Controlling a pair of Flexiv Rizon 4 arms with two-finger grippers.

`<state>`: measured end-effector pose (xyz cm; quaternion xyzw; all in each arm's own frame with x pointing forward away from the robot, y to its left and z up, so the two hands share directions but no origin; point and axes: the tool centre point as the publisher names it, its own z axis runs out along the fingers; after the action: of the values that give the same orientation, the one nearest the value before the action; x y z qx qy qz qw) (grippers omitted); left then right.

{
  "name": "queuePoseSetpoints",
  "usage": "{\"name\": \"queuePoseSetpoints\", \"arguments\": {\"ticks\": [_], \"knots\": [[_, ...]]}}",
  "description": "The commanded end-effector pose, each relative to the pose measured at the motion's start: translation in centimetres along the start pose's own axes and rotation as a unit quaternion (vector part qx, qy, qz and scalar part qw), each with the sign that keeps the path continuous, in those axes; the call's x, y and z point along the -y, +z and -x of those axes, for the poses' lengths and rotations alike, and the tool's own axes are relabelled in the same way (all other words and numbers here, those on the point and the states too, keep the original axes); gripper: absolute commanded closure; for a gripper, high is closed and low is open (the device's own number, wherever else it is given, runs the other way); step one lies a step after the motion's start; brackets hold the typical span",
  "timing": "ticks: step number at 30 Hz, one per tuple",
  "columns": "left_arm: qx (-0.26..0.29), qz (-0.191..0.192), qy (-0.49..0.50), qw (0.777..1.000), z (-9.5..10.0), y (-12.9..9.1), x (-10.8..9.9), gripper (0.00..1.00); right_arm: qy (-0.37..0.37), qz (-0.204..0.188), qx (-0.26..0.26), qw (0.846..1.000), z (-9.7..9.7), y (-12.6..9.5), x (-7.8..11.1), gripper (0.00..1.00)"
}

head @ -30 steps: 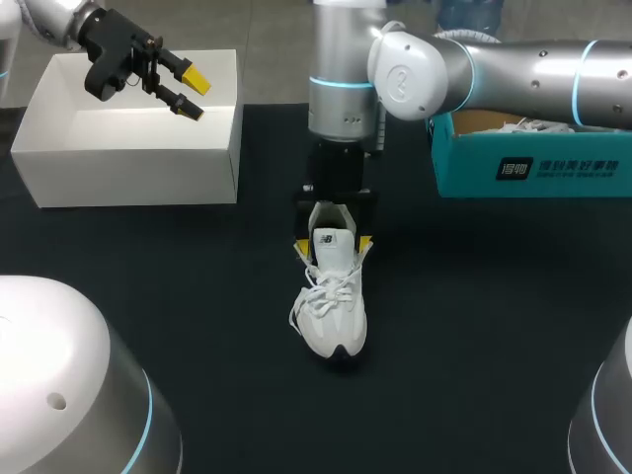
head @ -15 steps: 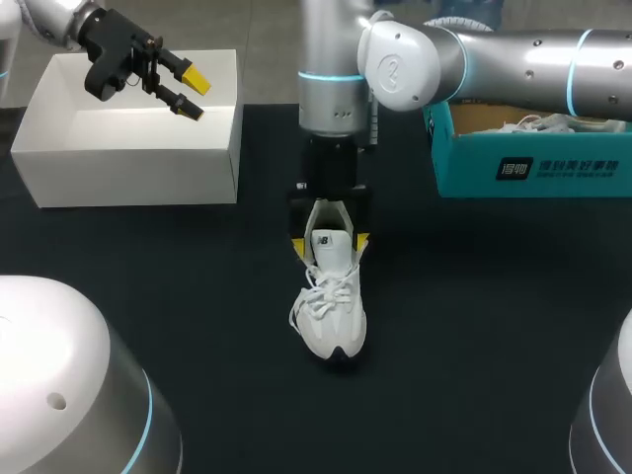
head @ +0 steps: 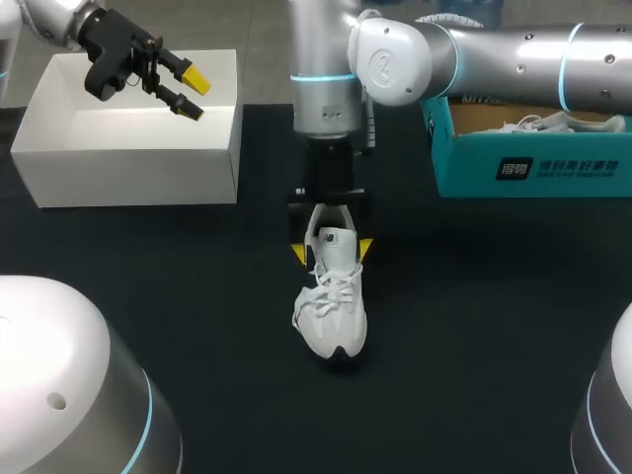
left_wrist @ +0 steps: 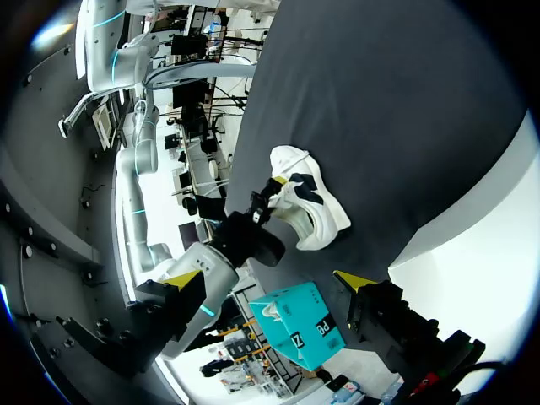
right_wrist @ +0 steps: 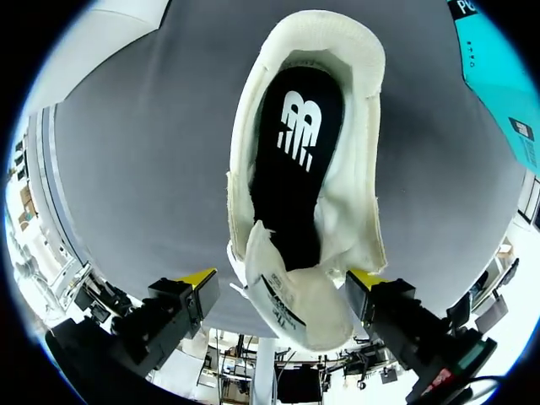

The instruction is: Take the shoe out of the shoebox, open the shoe tongue, remove and reinsert the insole, then place the shoe into the shoebox

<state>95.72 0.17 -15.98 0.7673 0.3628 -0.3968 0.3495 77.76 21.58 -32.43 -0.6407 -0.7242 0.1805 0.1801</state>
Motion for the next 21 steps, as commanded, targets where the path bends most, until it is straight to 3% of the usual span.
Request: {"name": "queuePoseSetpoints", "arguments": {"ticks": [1,18,19,20,21], "knots": [[-0.002,-0.001,0.000,1.000,0.1,-0.1,0.0,0.00,0.007,0.000,0.004,1.000,-0.1,-0.5,0.5,0.00],[-0.002,-0.001,0.000,1.000,0.1,-0.1,0.0,0.00,0.053,0.017,-0.020,0.998,-0.3,-0.7,6.0,0.02],[-0.002,-0.001,0.000,1.000,0.1,-0.1,0.0,0.00,0.052,0.019,-0.020,0.998,-0.3,-0.7,6.1,0.33],[-0.002,-0.001,0.000,1.000,0.1,-0.1,0.0,0.00,0.050,0.025,-0.017,0.998,-0.2,-0.5,6.1,0.76],[-0.002,-0.001,0.000,1.000,0.1,-0.1,0.0,0.00,0.041,0.035,-0.020,0.998,-0.2,-0.4,6.0,1.00]]}}
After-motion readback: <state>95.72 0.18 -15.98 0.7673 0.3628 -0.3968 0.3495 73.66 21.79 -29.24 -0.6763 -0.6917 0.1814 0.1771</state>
